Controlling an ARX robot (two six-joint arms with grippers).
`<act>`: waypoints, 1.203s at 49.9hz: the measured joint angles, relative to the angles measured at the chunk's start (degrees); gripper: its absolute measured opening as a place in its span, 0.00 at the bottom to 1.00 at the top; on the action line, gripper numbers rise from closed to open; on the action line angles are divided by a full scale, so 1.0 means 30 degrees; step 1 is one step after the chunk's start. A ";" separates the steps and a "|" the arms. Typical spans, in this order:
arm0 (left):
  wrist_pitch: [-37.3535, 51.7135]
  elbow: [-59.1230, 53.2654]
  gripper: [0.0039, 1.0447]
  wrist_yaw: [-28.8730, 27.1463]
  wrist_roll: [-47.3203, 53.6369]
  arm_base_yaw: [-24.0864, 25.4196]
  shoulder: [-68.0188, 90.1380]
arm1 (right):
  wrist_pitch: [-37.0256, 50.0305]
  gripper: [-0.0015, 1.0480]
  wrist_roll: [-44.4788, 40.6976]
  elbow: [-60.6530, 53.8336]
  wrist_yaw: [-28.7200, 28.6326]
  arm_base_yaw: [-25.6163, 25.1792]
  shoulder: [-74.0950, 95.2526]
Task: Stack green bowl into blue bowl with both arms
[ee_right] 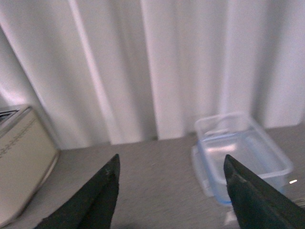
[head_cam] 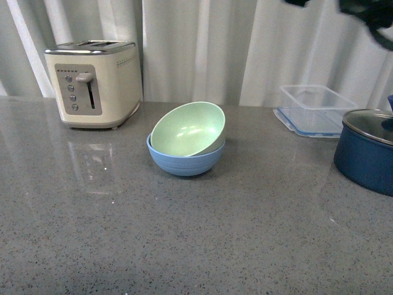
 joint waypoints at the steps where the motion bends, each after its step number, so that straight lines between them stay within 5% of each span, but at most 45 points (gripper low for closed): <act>1: 0.0000 0.0000 0.94 -0.0007 0.0000 0.0000 0.0000 | 0.0874 0.57 -0.0590 -0.0831 0.0073 -0.0146 -0.0481; 21: 0.0000 0.0000 0.94 -0.0007 0.0000 0.0000 0.0000 | 0.6076 0.00 -0.3308 -1.1883 -0.1698 -0.1960 -0.5326; 60: 0.0000 0.0000 0.94 -0.0015 0.0000 0.0000 0.0000 | 0.6258 0.01 -0.3424 -2.0480 -0.4772 -0.5034 -1.3690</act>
